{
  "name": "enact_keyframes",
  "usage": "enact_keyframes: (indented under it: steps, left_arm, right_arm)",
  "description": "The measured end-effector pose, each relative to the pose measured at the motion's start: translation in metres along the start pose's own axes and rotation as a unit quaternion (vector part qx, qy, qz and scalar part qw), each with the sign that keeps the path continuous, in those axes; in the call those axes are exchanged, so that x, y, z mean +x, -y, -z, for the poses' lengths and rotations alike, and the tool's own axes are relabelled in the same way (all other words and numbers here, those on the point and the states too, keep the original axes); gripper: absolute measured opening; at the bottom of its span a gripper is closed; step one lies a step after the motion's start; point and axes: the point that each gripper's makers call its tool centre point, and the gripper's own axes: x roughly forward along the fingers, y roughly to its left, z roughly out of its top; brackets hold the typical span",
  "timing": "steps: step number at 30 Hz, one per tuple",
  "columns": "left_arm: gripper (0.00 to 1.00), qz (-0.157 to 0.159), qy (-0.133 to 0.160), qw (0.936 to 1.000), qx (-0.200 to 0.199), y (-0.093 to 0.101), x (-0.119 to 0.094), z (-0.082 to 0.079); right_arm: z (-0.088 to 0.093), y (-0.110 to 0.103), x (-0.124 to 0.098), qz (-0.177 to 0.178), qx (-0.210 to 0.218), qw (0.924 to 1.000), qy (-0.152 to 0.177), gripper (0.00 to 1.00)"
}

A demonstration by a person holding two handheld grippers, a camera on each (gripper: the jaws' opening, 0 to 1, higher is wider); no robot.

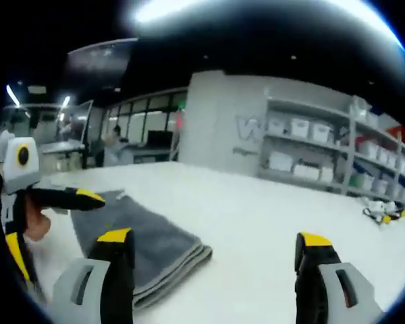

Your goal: Open the folded towel by lifting each exposed corner and separating the folded layers until the towel lies flat within the target outline without major curled edges

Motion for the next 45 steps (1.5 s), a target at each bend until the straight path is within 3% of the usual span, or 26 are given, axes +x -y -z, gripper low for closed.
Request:
enact_keyframes:
  steps: [1, 5, 6, 8, 13, 16, 20, 26, 31, 35, 40, 45]
  left_arm:
    - [0.97, -0.002, -0.001, 1.0, 0.001, -0.002, -0.002, -0.001]
    - [1.0, -0.059, -0.037, 0.9973, 0.024, -0.055, -0.038, 0.006]
    - [1.0, -0.063, -0.038, 0.997, 0.025, -0.059, -0.041, 0.007]
    - [1.0, -0.098, -0.052, 0.9935, 0.025, -0.093, -0.065, 0.01]
    - [1.0, -0.102, -0.062, 0.9924, 0.027, -0.124, -0.11, 0.009]
    - [1.0, -0.137, -0.058, 0.9889, 0.002, -0.148, -0.138, 0.007]
    - [0.99, -0.145, -0.057, 0.9865, -0.051, -0.157, -0.164, 0.007]
    - [0.95, -0.192, -0.033, 0.9799, -0.042, -0.185, -0.216, -0.006]
    - [0.94, -0.22, -0.024, 0.9742, -0.045, -0.21, -0.243, -0.012]
    - [0.91, -0.209, -0.029, 0.9766, -0.042, -0.214, -0.248, -0.016]
    - [0.9, -0.202, -0.029, 0.9784, -0.035, -0.213, -0.247, -0.019]
    - [0.91, -0.19, -0.048, 0.9801, -0.032, -0.211, -0.24, -0.008]
  right_arm:
    - [-0.002, -0.001, -0.002, -0.001, 0.003, 1.0, 0.002, 1.0]
    - [-0.018, -0.01, -0.011, 0.006, 0.004, 0.9998, 0.016, 1.0]
    - [-0.021, -0.011, -0.013, 0.008, 0.006, 0.9998, 0.019, 1.0]
    - [-0.028, -0.017, -0.019, 0.008, 0.013, 0.9995, 0.027, 1.0]
    - [-0.031, -0.047, -0.032, -0.009, 0.035, 0.9986, 0.039, 1.0]
    - [-0.032, -0.055, -0.037, -0.004, 0.024, 0.999, 0.036, 1.0]
    - [-0.045, -0.066, -0.055, -0.008, 0.056, 0.9966, 0.06, 1.0]
    - [-0.039, -0.061, -0.078, 0.03, 0.06, 0.9964, 0.051, 1.0]
    - [-0.028, -0.056, -0.088, 0.052, 0.06, 0.9963, 0.034, 1.0]
    - [-0.023, -0.062, -0.091, 0.047, 0.067, 0.9965, 0.019, 1.0]
    - [-0.024, -0.052, -0.093, 0.071, 0.052, 0.9961, 0.012, 1.0]
    - [-0.024, -0.051, -0.09, 0.069, 0.06, 0.9957, 0.016, 1.0]
